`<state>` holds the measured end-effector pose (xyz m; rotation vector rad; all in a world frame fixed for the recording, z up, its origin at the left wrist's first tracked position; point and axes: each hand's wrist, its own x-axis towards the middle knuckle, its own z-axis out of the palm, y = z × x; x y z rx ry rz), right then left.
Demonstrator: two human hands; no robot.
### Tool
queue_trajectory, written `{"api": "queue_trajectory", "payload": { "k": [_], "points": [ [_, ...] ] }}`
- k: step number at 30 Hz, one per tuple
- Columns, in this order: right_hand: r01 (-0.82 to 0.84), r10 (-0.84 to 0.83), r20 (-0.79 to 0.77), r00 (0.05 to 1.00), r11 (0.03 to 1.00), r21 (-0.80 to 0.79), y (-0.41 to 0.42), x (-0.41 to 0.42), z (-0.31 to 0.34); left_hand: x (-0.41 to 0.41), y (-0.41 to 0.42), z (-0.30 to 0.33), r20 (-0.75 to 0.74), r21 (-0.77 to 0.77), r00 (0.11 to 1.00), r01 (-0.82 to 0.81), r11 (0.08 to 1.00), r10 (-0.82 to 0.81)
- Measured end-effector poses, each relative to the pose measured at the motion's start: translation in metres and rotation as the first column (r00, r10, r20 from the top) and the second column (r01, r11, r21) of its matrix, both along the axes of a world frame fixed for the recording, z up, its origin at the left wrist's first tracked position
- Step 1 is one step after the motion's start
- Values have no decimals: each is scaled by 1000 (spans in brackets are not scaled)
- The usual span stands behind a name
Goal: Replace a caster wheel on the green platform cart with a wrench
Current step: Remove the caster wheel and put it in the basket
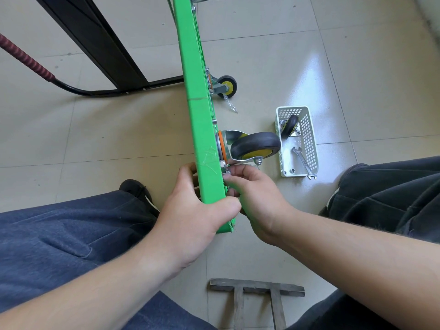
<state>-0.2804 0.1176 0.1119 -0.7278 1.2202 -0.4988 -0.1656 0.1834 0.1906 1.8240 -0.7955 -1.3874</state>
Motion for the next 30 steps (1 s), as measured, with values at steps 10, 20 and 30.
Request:
{"api": "queue_trajectory", "payload": {
  "k": [10, 20, 30],
  "points": [
    [3, 0, -74, 997, 999, 41, -2, 2, 6, -1, 0, 0, -5, 2, 1000, -3, 1000, 3],
    [6, -11, -103, 995, 999, -49, 1, -2, 5, 0, 0, 1, 23, 20, 1000, 7, 1000, -8],
    [-167, 161, -266, 950, 986, 3, -7, -18, -19, 0, 0, 3, 35, 32, 999, 29, 999, -30]
  ]
}}
